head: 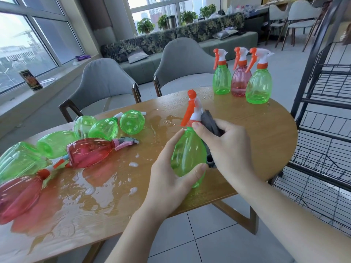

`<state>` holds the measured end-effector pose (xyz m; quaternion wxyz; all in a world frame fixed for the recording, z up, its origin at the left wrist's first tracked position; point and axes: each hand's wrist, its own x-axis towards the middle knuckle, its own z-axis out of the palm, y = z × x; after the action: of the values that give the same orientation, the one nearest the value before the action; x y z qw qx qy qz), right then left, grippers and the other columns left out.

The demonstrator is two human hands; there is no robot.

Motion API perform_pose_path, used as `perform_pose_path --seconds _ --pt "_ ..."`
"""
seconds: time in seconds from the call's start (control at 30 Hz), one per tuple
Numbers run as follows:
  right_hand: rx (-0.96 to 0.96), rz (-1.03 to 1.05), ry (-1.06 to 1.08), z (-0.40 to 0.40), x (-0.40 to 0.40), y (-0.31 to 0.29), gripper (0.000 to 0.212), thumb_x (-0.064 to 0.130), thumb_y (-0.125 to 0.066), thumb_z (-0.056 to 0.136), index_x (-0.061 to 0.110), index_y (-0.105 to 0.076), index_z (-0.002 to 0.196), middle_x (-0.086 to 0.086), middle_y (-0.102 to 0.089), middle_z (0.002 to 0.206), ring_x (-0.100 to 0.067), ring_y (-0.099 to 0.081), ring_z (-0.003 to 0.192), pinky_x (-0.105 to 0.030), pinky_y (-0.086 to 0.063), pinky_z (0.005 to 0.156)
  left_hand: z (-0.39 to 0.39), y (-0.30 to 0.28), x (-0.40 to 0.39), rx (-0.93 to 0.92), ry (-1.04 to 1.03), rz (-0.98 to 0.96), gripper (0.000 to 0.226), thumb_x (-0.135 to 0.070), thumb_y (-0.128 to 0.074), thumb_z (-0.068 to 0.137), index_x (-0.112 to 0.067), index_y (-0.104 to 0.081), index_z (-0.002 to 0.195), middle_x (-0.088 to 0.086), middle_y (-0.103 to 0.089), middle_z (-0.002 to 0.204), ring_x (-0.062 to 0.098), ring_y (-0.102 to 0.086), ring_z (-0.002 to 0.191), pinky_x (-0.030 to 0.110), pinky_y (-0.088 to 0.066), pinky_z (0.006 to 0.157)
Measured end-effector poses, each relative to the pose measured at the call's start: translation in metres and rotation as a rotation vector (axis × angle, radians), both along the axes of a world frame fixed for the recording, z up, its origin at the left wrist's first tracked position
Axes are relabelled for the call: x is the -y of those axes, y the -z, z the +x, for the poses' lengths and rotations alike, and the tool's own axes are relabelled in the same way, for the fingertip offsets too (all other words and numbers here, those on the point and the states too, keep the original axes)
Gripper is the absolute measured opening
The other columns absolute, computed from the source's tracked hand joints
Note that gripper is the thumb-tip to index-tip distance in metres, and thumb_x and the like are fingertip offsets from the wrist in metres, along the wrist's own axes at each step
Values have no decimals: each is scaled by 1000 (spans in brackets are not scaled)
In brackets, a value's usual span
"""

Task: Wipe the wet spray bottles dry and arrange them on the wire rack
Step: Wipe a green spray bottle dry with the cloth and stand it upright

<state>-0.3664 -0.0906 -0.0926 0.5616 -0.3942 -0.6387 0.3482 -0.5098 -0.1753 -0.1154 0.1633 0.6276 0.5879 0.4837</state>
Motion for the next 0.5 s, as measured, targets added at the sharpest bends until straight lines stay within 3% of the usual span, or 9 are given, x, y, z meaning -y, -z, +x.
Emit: perform_pose_path --seconds 0.07,0.17,0.23,0.37,0.5 --pt "26 119 58 -2 3 1 19 39 -65 101 29 -75 89 6 -59 61 -10 -50 56 -28 -38 51 0 0 -3 22 -11 6 86 -42 -88 83 -40 -45 157 -52 -50 139 -20 -43 138 -1 -33 103" --pt "65 213 108 -4 1 5 23 30 -60 105 25 -77 120 4 -74 93 -10 -67 83 -33 -53 68 -4 -1 -4 46 1 -6 89 -48 -87 79 -45 -44 157 -51 -48 142 -20 -40 141 -2 -31 106" --pt "102 301 130 -2 -2 5 24 25 -62 104 23 -76 123 2 -74 98 -11 -67 86 -30 -53 72 -7 -1 -3 51 20 -22 91 -49 -87 79 -45 -43 158 -48 -47 146 -19 -39 142 -2 -31 106" --pt "180 507 144 0 -10 9 24 16 -67 102 11 -75 123 -5 -69 104 -10 -63 86 -9 -46 77 -6 -2 -5 32 38 -50 93 -48 -88 79 -45 -41 160 -47 -48 145 -21 -39 141 -2 -30 105" --pt "257 595 49 -2 -14 10 25 15 -64 102 5 -74 123 -9 -64 112 -20 -64 96 -21 -51 88 -7 -1 -6 10 61 -63 94 -46 -88 80 -42 -38 161 -37 -46 153 -19 -38 143 -1 -30 108"
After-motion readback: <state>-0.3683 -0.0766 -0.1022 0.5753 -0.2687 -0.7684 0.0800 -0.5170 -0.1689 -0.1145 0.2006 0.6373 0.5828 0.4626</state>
